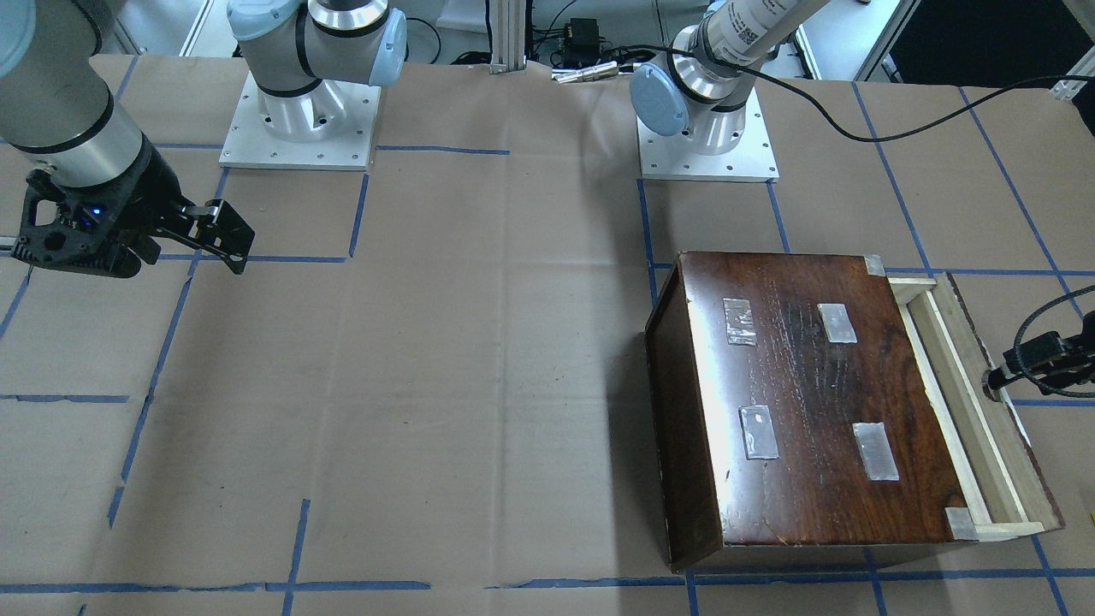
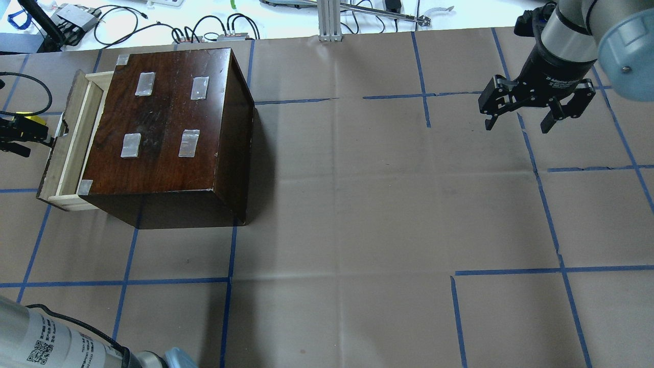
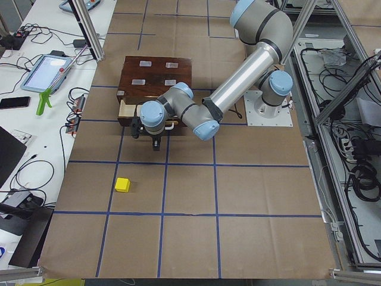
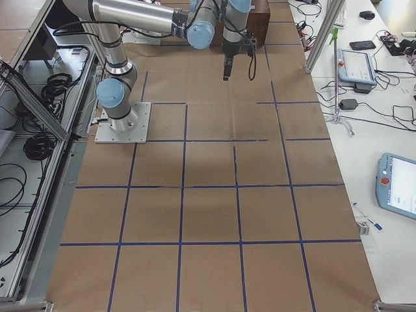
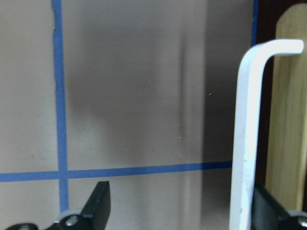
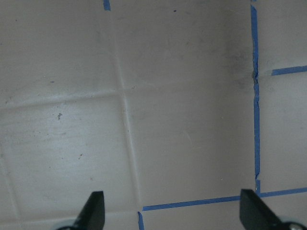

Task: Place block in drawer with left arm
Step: 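Pull the drawer open away from the cabinet with the left gripper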

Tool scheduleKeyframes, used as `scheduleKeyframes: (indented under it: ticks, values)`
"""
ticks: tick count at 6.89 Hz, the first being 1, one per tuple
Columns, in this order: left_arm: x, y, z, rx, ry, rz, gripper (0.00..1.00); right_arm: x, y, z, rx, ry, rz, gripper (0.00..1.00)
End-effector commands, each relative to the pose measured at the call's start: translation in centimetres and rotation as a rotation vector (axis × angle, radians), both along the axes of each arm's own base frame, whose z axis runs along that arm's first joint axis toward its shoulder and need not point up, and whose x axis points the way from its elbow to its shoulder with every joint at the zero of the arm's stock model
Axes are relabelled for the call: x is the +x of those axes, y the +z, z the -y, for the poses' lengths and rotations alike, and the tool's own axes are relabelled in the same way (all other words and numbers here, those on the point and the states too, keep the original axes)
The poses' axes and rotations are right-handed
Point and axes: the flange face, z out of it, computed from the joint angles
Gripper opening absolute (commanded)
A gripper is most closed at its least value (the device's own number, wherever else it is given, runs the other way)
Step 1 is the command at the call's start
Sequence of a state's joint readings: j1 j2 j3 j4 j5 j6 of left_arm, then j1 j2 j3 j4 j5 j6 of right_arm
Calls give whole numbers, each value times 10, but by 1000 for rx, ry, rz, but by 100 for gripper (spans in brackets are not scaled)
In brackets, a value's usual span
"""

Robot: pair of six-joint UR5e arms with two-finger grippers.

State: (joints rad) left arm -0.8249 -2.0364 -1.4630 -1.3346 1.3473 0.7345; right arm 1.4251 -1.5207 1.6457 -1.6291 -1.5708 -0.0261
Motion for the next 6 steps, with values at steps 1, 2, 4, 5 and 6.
scheduleKeyframes:
  ticks: [1, 2, 4, 5, 6]
  values:
    - [19, 13, 10, 0, -10, 45, 99, 0, 0, 0, -1, 0, 0, 100]
    - [20, 20, 11, -6, -9, 54, 99, 0, 0, 0, 1, -2, 0, 100]
    - [16, 47, 9, -28, -6, 81, 99, 0, 0, 0, 1, -2, 0, 100]
    - [22, 71, 11, -32, -9, 141, 99, 0, 0, 0, -1, 0, 0, 100]
    - [32, 83, 21, -51, -8, 170, 99, 0, 0, 0, -1, 0, 0, 100]
